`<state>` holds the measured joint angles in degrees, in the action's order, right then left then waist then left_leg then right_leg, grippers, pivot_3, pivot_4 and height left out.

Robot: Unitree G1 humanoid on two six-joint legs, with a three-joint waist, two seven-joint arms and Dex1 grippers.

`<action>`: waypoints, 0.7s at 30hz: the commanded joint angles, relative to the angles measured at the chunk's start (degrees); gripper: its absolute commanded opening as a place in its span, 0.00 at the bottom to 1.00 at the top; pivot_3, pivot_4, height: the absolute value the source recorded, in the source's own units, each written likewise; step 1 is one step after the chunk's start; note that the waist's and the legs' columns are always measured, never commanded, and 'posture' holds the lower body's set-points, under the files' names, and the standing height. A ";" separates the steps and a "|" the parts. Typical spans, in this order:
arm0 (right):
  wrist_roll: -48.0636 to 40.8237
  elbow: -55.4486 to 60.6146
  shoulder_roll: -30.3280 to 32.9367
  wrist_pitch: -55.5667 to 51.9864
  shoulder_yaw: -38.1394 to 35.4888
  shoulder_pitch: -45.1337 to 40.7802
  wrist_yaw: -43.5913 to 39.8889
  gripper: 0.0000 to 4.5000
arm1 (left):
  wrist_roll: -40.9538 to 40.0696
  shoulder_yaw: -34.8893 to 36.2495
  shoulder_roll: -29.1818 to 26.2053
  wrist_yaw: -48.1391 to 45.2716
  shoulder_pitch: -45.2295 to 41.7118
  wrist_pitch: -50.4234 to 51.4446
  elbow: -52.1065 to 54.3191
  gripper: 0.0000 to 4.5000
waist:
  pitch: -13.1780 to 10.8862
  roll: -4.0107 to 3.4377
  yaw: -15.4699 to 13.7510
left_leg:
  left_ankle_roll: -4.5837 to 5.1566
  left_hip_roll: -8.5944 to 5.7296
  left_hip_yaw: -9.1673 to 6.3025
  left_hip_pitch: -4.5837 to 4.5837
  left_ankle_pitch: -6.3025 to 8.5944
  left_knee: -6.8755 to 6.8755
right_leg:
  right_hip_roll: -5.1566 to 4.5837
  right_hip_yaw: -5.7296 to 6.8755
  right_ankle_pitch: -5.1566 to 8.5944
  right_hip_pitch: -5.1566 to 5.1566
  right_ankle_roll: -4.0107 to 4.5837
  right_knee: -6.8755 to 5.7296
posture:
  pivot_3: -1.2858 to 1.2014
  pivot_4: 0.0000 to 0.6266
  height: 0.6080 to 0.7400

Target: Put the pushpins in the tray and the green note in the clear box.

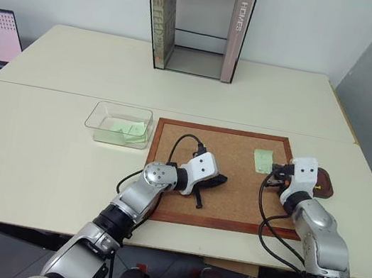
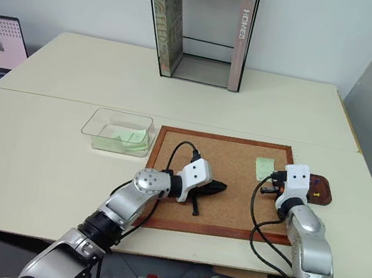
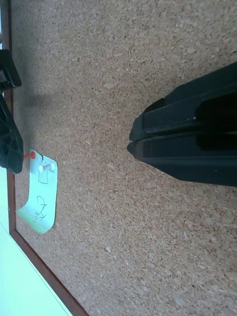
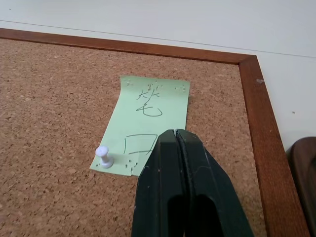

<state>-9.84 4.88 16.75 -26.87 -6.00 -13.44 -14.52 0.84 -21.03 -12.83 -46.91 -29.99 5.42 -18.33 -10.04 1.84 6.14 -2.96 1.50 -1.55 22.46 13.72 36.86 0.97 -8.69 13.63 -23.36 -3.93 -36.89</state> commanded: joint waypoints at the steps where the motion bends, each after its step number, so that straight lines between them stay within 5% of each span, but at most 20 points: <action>1: -0.85 3.15 -0.07 1.44 -2.39 -0.22 1.04 0.19 | 2.18 -2.16 -0.65 -0.64 1.90 0.73 -1.99 0.00 | 0.00 0.00 0.00 | 0.00 0.00 0.00 0.00 0.00 0.00 | 0.00 0.00 0.00 0.00 0.00 0.00 | 0.52 0.24 1.00; 8: -0.77 2.84 0.08 -2.40 -1.05 -0.57 0.93 0.48 | 2.34 -2.19 -0.65 -0.78 1.72 0.42 -2.28 0.00 | 0.00 0.00 0.03 | 0.00 0.00 0.00 0.00 0.00 -0.01 | 0.00 0.00 0.01 -0.01 0.01 0.01 | 0.52 0.24 1.00; 21: 1.19 -0.96 0.25 -2.82 -0.57 -2.39 1.69 0.44 | 2.50 -2.11 -0.72 -0.80 1.67 0.30 -2.40 0.00 | 0.00 0.00 0.06 | 0.00 0.00 0.01 0.01 0.00 -0.01 | 0.00 0.00 0.01 -0.04 0.01 0.01 | 0.52 0.24 1.00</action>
<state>-8.97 3.42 16.74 -30.39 -6.33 -14.62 -13.27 1.23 -21.04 -12.87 -46.97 -29.97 4.60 -18.44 -10.05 1.84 6.20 -2.96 1.50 -1.54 22.48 13.72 36.84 0.96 -8.69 13.64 -23.40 -3.93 -36.87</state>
